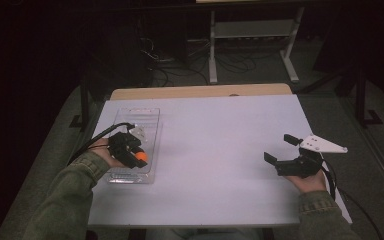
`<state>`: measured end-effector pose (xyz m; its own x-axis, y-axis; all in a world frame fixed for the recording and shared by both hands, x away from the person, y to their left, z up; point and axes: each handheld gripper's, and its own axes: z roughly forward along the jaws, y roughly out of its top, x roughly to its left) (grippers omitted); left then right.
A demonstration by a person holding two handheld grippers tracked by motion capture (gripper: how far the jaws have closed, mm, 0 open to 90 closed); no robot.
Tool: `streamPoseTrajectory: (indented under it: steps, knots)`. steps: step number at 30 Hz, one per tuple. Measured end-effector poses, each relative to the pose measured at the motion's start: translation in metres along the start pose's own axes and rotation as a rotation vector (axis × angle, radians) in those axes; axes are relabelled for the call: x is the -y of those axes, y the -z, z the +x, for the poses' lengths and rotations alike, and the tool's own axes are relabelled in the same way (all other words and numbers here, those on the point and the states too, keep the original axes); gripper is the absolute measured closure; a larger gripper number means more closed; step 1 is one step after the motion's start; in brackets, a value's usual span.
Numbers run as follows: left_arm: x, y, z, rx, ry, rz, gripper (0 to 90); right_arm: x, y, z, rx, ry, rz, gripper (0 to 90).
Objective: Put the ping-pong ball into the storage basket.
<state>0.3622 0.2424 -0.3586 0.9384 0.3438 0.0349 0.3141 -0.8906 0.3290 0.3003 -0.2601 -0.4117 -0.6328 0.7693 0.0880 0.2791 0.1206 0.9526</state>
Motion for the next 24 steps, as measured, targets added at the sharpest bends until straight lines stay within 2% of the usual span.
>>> streamPoseTrajectory:
  steps: [4,24]
  knots:
    - [0.003,-0.006,0.001,0.005,0.012,0.002,51.0,0.0,-0.001,0.001,0.0,0.005,0.002,0.0]
    - [0.005,-0.021,0.006,0.026,0.024,0.023,50.9,0.0,0.0,0.0,0.003,0.003,0.001,0.0]
